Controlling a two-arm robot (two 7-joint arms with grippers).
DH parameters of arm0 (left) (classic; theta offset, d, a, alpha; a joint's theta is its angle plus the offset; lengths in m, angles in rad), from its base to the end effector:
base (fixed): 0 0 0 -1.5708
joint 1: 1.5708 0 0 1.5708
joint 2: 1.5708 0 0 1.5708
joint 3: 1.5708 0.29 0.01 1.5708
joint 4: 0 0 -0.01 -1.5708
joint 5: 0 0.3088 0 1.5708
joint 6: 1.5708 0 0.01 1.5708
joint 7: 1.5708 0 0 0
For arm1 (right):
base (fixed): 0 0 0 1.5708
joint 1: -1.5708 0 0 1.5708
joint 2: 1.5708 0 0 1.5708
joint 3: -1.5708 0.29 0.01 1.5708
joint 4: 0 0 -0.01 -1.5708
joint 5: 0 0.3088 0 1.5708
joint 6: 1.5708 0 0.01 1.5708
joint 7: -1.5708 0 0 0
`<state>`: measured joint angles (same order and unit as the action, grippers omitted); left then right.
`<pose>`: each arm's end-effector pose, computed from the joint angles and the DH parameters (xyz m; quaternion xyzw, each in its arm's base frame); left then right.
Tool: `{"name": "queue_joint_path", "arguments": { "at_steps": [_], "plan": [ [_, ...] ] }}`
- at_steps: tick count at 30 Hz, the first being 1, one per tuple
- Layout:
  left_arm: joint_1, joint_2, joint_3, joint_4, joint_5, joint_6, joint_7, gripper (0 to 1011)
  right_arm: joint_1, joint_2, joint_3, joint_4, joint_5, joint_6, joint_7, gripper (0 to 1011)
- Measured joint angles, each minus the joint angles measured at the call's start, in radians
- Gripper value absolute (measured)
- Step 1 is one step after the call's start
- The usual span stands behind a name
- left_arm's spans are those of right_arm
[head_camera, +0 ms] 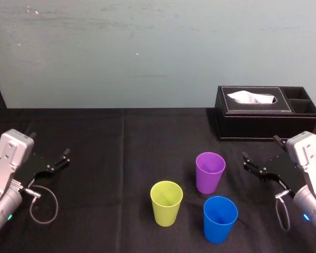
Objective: Stack the three plastic cups sequentially using one hand.
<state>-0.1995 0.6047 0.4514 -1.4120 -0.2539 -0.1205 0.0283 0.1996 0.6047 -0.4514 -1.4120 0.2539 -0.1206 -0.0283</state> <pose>0.3581 0.0827 -0.3023 0.1415 -0.1325 0.5799 0.7913 0.3581 -0.0827 -0.3022 -0.1414 -0.1325 -0.5799 0.7913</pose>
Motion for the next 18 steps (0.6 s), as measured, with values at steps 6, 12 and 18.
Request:
{"name": "queue_joint_path", "arguments": {
  "at_steps": [6, 12, 18],
  "plan": [
    [0.0, 0.0, 0.0, 0.0, 0.0, 0.0, 0.0, 1000, -0.03, 0.018, 0.04, -0.037, 0.018, 0.0, 0.02, 1000],
    [0.0, 0.0, 0.0, 0.0, 0.0, 0.0, 0.0, 1000, -0.091, 0.062, 0.088, -0.109, 0.064, 0.026, 0.059, 1000],
    [0.0, 0.0, 0.0, 0.0, 0.0, 0.0, 0.0, 1000, -0.201, 0.14, 0.151, -0.206, 0.16, 0.098, 0.135, 1000]
  ]
}}
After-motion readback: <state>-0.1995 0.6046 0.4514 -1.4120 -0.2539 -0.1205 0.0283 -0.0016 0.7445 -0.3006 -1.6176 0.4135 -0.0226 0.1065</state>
